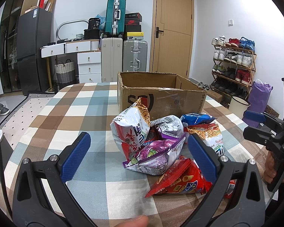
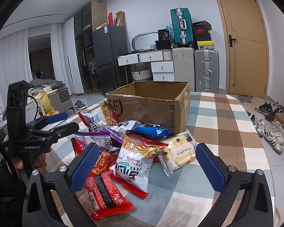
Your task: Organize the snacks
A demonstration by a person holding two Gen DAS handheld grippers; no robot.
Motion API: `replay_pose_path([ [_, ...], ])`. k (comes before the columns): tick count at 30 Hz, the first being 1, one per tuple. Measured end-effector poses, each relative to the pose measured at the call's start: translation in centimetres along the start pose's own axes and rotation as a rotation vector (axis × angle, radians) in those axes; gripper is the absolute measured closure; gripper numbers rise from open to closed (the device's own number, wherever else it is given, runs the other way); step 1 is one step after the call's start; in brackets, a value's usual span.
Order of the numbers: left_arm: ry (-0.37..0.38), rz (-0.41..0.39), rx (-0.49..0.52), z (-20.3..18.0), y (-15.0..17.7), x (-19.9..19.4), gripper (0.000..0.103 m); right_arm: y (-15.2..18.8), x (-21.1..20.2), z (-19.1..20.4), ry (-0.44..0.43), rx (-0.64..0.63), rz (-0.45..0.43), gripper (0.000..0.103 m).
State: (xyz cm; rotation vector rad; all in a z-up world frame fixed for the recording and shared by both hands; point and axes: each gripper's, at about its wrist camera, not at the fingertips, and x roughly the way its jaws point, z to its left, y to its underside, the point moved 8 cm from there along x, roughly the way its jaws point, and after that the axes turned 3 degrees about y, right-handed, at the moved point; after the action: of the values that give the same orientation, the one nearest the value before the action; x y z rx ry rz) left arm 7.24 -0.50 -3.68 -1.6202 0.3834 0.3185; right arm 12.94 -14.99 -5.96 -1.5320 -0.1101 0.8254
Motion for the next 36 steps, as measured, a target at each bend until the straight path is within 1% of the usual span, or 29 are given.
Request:
replay_pose_path([
  [14,-0.005,0.001,-0.003,0.1,0.0,0.0,0.001,0.1,0.3,-0.2,0.003,0.008,0.012,0.0],
  [19,-0.01,0.004,-0.02,0.6,0.0,0.2,0.001,0.5,1.3,-0.9,0.022,0.028,0.057,0.0],
  [22,-0.009,0.008,-0.023,0.7,-0.1,0.4,0.001,0.4,1.6,-1.0,0.048,0.011,0.083,0.0],
  [29,0.031,0.052,-0.02,0.2,-0.1,0.3,0.001,0.4,1.2,-0.9,0.069,-0.002,0.168,0.0],
  [34,0.055,0.101,-0.001,-0.6,0.7,0.0,0.001,1.5,0.7,0.1,0.035,0.014,0.228,0.0],
  [36,0.062,0.125,0.022,-1.1,1.2,-0.1,0.001,2.1,0.6,0.8,0.022,0.008,0.249,0.0],
])
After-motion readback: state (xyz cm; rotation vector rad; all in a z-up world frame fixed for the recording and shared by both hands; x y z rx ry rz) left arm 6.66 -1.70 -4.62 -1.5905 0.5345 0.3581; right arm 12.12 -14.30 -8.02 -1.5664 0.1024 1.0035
